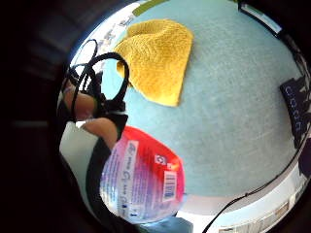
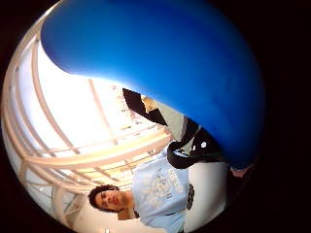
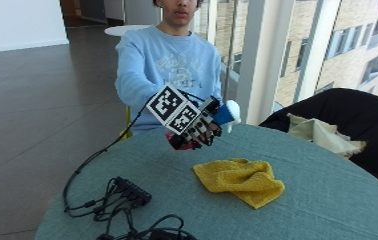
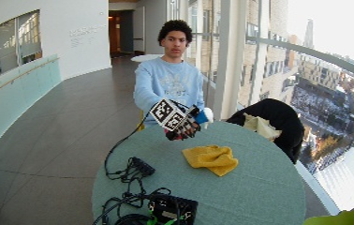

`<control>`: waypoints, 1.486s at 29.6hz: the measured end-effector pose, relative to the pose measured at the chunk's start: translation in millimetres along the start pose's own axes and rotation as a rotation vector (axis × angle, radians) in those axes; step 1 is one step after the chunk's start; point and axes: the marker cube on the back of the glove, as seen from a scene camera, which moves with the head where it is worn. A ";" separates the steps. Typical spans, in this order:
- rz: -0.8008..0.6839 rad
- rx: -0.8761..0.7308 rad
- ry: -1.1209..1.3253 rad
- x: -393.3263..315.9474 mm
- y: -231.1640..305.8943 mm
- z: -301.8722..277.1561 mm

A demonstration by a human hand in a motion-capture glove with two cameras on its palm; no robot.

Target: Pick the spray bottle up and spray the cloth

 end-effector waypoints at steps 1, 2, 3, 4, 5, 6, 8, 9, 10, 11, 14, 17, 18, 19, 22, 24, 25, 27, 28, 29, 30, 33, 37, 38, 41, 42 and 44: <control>0.000 -0.002 0.001 0.0 -0.2 0.4; 0.001 -0.002 0.002 0.1 -0.4 0.5; 0.001 -0.002 0.003 0.1 -0.7 0.5; 0.002 -0.001 0.004 0.0 -0.8 0.3; 0.002 0.000 0.003 -0.2 -0.8 0.1; 0.002 0.001 0.002 -0.4 -0.6 -0.1; -0.001 0.003 0.000 -0.7 0.4 0.1; -0.004 0.006 -0.001 -1.1 0.8 0.3; -0.008 0.011 -0.004 -2.0 0.9 0.3; -0.013 0.018 -0.008 -3.3 0.9 0.3; -0.044 0.053 -0.023 -10.0 0.4 1.3; -0.102 0.103 -0.042 -22.6 1.1 5.3; -0.129 0.123 -0.050 -28.3 1.4 7.3; -0.159 0.144 -0.060 -34.8 1.7 9.3; -0.257 0.219 -0.107 -59.1 0.5 17.4; -0.326 0.277 -0.143 -77.8 -1.8 26.9; -0.360 0.306 -0.158 -86.6 -3.4 32.7; -0.421 0.363 -0.177 -102.0 -6.9 45.8; -0.448 0.388 -0.184 -108.9 -8.9 52.8; -0.473 0.411 -0.192 -115.6 -11.1 60.1; -0.497 0.431 -0.205 -122.2 -13.5 67.4; -0.556 0.474 -0.260 -141.9 -22.8 88.0; -0.624 0.491 -0.305 -167.4 -40.6 114.2; -0.640 0.489 -0.304 -172.1 -45.2 120.7; -0.676 0.477 -0.297 -180.4 -57.4 140.6; -0.681 0.474 -0.298 -181.1 -61.1 146.4; -0.684 0.472 -0.304 -179.7 -67.8 155.1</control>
